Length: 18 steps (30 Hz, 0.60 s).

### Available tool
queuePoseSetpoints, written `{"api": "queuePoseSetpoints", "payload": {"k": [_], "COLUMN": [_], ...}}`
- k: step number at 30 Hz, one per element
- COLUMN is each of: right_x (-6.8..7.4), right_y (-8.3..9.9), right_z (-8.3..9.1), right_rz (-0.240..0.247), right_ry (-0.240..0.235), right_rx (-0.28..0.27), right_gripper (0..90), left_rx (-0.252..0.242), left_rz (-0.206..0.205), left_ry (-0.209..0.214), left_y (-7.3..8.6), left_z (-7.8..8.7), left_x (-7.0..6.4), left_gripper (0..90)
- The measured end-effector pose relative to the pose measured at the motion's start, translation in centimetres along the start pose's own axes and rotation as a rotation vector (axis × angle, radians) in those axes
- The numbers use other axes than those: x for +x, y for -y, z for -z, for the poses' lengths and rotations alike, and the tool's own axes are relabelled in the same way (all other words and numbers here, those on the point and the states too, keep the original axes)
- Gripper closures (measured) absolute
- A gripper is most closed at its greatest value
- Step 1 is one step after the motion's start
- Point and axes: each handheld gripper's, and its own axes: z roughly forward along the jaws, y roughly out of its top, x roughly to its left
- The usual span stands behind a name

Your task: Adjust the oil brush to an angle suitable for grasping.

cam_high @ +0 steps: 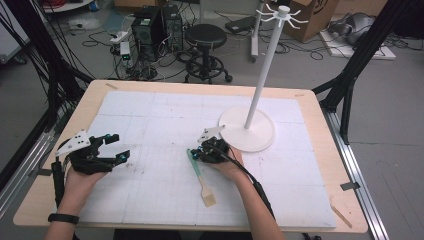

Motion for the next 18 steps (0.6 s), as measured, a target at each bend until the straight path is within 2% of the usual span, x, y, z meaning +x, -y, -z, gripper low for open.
{"api": "queuePoseSetpoints", "payload": {"k": [5,9,15,18], "right_x": [1.2,2.1,3.7,4.3], "right_y": [-0.9,-1.7,-2.4,-2.7], "right_z": [-1.0,-1.9,-2.8,-3.1], "right_rz": [0.022,0.077,0.123,0.143], "right_ry": [-0.039,-0.081,-0.139,-0.138], "right_rx": [0.016,0.012,0.023,0.022], "right_gripper": [89.9,89.9,89.9,89.9], "left_rx": [-0.003,-0.004,-0.002,0.004], "left_rz": [0.001,0.000,-0.004,-0.007], "left_ry": [-0.001,0.000,0.002,0.002], "left_y": [0.0,0.0,0.0,0.0], "left_z": [0.1,0.1,0.1,0.1], "left_x": [0.0,0.0,0.0,0.0], "left_gripper": [21.3,21.3,21.4,21.4]}}
